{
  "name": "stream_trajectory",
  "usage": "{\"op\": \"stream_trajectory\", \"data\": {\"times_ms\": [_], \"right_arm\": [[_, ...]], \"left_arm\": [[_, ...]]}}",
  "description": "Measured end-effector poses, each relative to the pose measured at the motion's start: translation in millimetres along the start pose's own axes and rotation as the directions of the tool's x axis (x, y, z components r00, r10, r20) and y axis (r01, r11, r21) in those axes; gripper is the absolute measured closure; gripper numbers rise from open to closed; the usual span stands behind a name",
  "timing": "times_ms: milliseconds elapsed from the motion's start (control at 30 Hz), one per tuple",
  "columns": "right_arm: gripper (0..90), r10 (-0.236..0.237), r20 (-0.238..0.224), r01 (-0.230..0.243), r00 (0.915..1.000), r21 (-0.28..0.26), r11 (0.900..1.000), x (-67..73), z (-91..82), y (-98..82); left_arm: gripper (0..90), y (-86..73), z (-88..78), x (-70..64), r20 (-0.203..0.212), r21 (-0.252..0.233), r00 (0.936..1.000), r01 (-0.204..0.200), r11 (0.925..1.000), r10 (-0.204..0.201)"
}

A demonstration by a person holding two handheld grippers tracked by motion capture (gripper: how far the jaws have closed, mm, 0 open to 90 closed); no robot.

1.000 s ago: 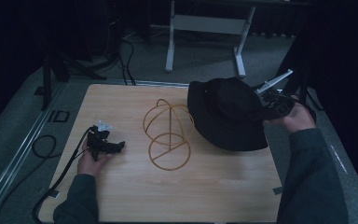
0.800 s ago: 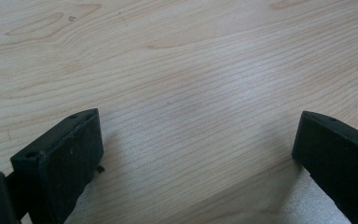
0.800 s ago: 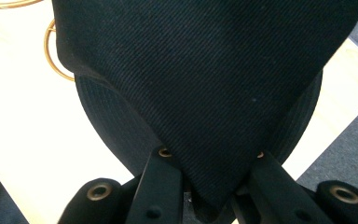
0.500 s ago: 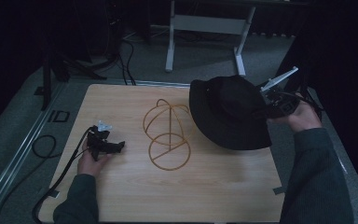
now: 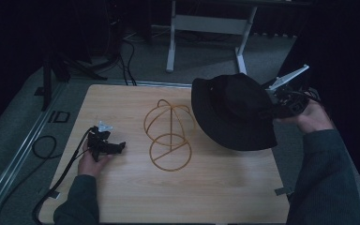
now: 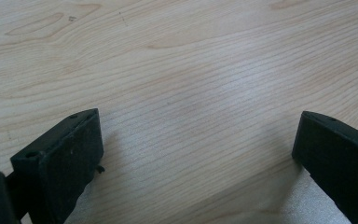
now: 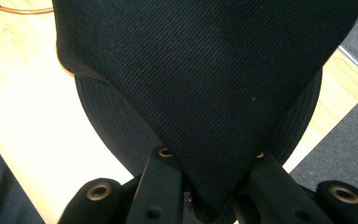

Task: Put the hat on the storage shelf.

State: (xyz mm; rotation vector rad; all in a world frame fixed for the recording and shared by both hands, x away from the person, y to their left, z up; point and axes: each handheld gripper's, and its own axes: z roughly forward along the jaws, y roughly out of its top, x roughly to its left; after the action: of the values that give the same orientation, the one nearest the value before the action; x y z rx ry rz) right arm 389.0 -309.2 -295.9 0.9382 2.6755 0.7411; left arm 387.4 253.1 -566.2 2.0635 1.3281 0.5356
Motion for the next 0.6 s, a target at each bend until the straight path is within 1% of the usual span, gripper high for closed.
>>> {"op": "stream_trajectory", "data": {"times_ms": [333, 367, 433, 600], "right_arm": [[85.0, -0.020, -0.019, 0.019, 0.9996, -0.027, 0.999, 2.3, -8.9, 1.2], [85.0, -0.026, -0.032, 0.025, 0.9992, -0.038, 0.999, 3.2, -10.5, 1.7], [85.0, -0.035, -0.039, 0.033, 0.9987, -0.044, 0.998, 4.1, -11.4, 2.5], [85.0, -0.051, -0.046, 0.049, 0.9976, -0.047, 0.998, 8.3, -13.5, 7.0]], "left_arm": [[2.0, 0.0, 0.0, 0.0, 0.000, 0.000, 1.0000, 0.000, 1.0000, 0.000], [2.0, 0.0, 0.0, 0.0, 0.000, 0.000, 1.0000, 0.000, 1.0000, 0.000], [2.0, 0.0, 0.0, 0.0, 0.000, 0.000, 1.0000, 0.000, 1.0000, 0.000], [2.0, 0.0, 0.0, 0.0, 0.000, 0.000, 1.0000, 0.000, 1.0000, 0.000]]}}
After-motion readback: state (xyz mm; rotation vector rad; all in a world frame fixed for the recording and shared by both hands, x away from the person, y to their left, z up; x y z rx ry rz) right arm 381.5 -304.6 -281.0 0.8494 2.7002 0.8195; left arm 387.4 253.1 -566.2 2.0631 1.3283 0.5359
